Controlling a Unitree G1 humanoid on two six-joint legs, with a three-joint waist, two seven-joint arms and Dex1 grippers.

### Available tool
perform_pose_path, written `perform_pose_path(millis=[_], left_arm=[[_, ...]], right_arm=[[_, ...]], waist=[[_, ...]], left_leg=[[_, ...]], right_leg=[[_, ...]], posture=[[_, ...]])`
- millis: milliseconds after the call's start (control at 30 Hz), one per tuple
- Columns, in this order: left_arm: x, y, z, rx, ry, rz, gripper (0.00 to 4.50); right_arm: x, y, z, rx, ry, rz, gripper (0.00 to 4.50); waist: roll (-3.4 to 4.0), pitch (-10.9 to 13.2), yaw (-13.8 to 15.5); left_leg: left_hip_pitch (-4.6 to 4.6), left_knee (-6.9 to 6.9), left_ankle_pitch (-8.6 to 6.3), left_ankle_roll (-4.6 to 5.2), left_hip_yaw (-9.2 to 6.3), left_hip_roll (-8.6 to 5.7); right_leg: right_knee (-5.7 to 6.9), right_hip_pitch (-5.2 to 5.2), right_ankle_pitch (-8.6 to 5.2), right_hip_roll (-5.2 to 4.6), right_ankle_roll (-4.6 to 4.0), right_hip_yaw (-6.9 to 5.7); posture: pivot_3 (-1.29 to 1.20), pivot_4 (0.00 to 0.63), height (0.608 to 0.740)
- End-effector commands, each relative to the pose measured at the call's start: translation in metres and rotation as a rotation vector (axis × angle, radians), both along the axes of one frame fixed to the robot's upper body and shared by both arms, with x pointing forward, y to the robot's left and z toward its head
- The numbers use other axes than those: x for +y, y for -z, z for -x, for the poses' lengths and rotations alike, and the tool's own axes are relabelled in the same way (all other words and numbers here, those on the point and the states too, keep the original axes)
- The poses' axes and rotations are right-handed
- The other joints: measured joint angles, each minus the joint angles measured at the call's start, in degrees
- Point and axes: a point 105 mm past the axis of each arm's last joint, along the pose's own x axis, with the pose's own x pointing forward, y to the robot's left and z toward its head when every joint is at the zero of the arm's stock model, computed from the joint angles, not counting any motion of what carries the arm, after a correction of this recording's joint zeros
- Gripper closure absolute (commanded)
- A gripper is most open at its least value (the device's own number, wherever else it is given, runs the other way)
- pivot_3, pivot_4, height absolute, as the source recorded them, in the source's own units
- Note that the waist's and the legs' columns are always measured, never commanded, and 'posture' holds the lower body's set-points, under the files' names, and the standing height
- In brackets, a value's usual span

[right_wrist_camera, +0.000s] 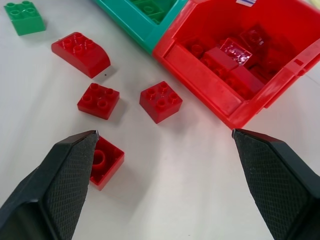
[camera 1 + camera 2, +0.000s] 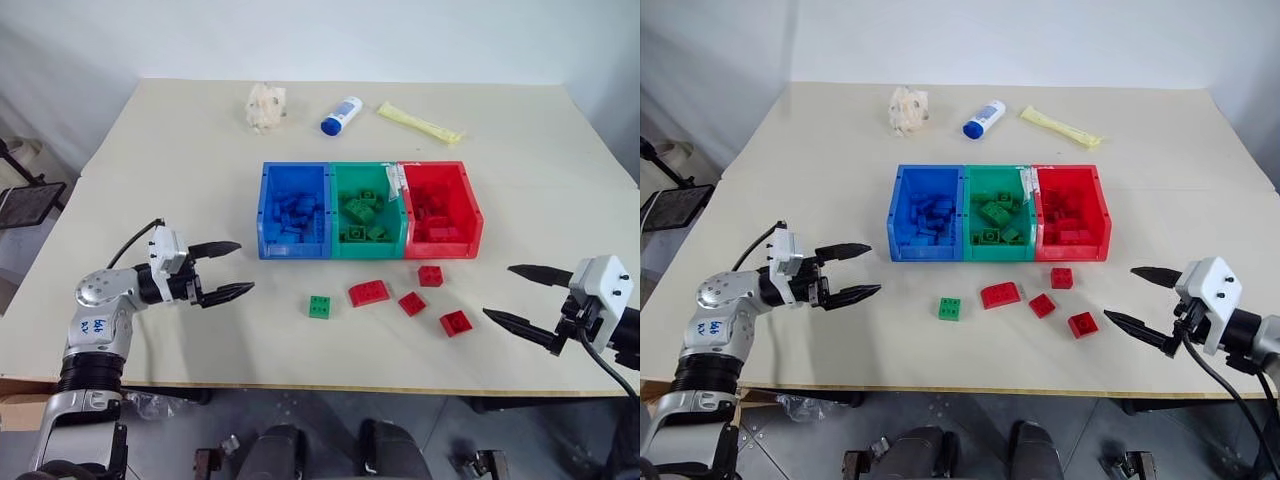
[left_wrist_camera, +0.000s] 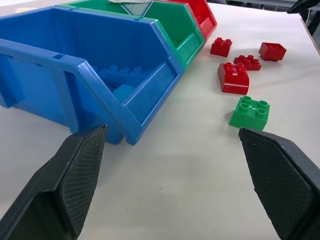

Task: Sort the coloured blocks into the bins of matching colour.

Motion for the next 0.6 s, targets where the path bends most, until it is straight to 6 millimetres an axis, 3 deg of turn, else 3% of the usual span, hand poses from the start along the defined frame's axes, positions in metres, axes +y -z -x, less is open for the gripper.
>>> perform_pose_path(millis=[33, 167, 367, 600], left_arm=[[-0.005, -0.004, 0.000, -0.028, 0.019, -0.007, 0.02], [-0.008, -0.005, -0.008, 0.091, -0.033, 0.055, 0.02], [-0.012, -0.006, -0.007, 0.077, -0.035, 0.055, 0.02], [-0.018, 0.001, 0.006, 0.082, 0.092, 0.057, 0.02]], right_arm=[[0.002, -0.006, -0.001, -0.041, -0.005, -0.003, 0.00], [0.001, -0.005, -0.006, -0.025, 0.041, -0.008, 0.00], [0.001, -0.001, -0.001, 0.032, 0.068, -0.018, 0.00], [-0.032, 0.010, 0.035, 0.122, 0.174, 0.047, 0.00]], waist=[[0.00, 0.00, 0.02], [0.00, 0.00, 0.04], [0.00, 0.00, 0.04], [-0.01, 0.01, 0.53]], left_leg=[[0.00, 0.00, 0.00, 0.00, 0.00, 0.00], [0.00, 0.01, 0.00, 0.00, -0.01, -0.01], [-0.01, 0.03, 0.01, 0.01, -0.07, -0.01], [-0.01, 0.02, 0.00, 0.02, -0.11, -0.06]], right_leg=[[0.00, 0.00, 0.00, 0.00, 0.00, 0.00], [0.01, 0.02, 0.00, 0.00, 0.00, -0.01], [0.02, 0.02, 0.00, -0.01, 0.00, -0.03], [-0.08, 0.11, 0.01, -0.01, 0.01, -0.09]], posture=[[0.00, 0.150, 0.740], [0.00, 0.150, 0.740], [0.00, 0.150, 0.740], [0.00, 0.150, 0.740]])
